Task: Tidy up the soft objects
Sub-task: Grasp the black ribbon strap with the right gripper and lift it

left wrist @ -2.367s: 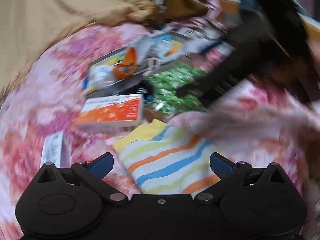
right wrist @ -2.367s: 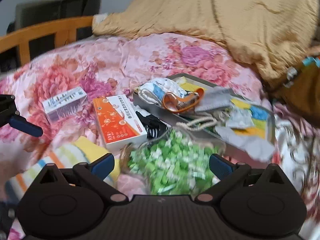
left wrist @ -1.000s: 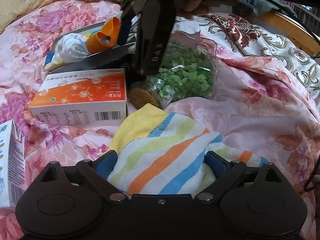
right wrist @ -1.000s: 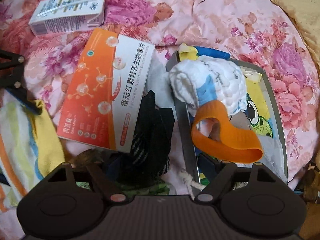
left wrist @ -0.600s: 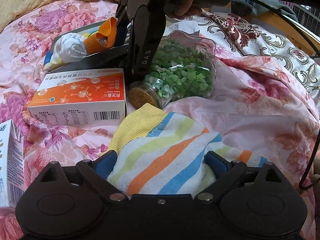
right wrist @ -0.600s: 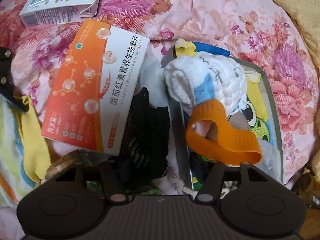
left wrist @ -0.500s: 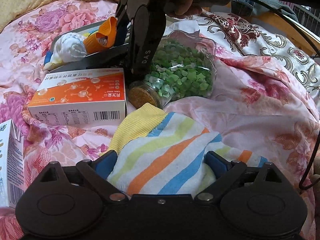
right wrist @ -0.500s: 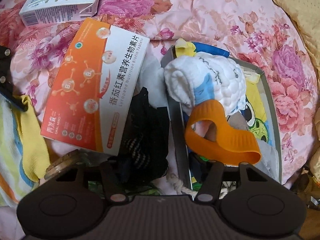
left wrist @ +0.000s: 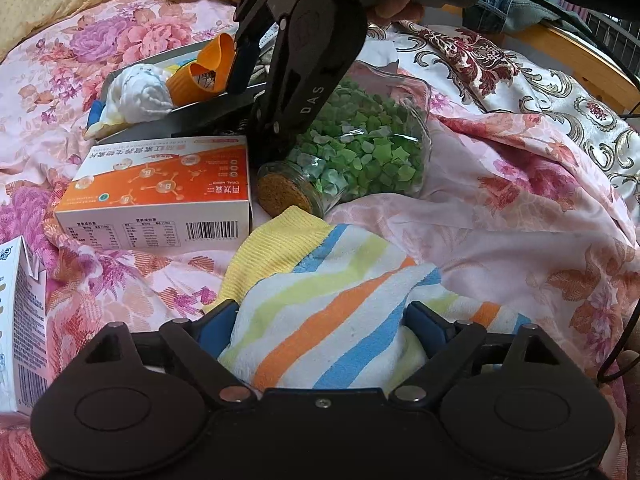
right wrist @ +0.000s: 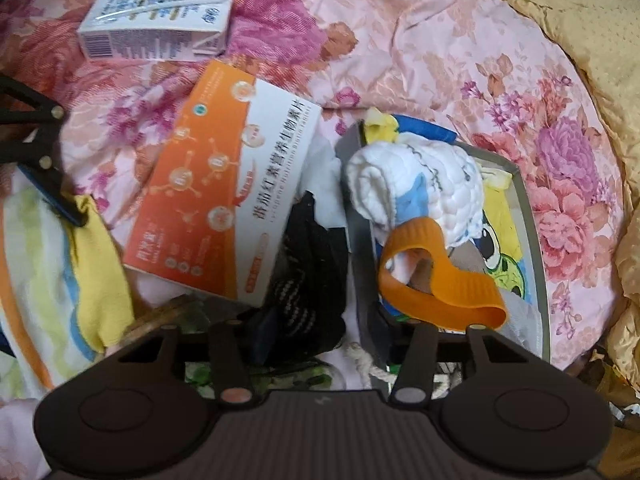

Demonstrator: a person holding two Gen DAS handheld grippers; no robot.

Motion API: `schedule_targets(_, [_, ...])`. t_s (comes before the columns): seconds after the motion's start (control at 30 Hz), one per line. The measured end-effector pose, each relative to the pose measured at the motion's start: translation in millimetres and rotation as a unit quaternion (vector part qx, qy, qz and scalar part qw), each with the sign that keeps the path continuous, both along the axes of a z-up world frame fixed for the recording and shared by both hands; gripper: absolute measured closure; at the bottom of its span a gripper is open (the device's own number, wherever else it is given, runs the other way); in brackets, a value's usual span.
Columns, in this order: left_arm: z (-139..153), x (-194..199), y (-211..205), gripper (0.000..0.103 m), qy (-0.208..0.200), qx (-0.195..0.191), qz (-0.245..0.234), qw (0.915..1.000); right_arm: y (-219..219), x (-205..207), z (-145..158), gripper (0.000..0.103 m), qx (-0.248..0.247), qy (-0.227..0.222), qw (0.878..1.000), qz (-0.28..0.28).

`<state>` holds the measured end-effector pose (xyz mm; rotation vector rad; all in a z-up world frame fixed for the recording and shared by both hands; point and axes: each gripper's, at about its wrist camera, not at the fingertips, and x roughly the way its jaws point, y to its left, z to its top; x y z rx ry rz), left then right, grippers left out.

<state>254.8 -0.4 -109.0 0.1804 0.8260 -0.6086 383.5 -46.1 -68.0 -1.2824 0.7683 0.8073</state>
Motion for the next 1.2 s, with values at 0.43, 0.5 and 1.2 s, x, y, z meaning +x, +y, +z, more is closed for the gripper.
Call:
schedule_targets(0.43, [2.4, 3.5, 5.9, 0.032, 0.011, -0.025, 0.02, 0.9994, 5.2, 29.8, -20.4, 0.065, 0.008, 0.049, 0.998, -0.042])
schedule_targets(0.5, [2.5, 3.5, 6.8, 0.033, 0.012, -0.028, 0.022, 0.9993, 3.0, 34.9, -19.9, 0.064, 0.015, 0.055, 0.997, -0.06])
schedule_targets(1.2, [11.6, 18.2, 31.0, 0.068, 0.051, -0.085, 0.089, 0.9911, -38.3, 4.2, 13.9, 0.094, 0.194, -0.029, 0.967, -0.163])
